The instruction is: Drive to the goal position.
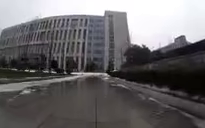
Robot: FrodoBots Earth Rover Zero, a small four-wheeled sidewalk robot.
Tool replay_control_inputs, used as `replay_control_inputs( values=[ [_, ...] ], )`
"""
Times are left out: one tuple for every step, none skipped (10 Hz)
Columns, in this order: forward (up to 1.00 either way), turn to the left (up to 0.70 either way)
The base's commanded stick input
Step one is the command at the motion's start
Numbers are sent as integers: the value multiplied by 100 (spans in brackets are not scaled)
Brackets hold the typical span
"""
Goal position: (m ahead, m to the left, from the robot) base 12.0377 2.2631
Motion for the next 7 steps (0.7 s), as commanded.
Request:
replay_control_inputs(
  values=[
    [100,0],
    [100,0],
    [100,0],
    [100,0],
    [100,0],
    [100,0],
    [100,0]
  ],
)
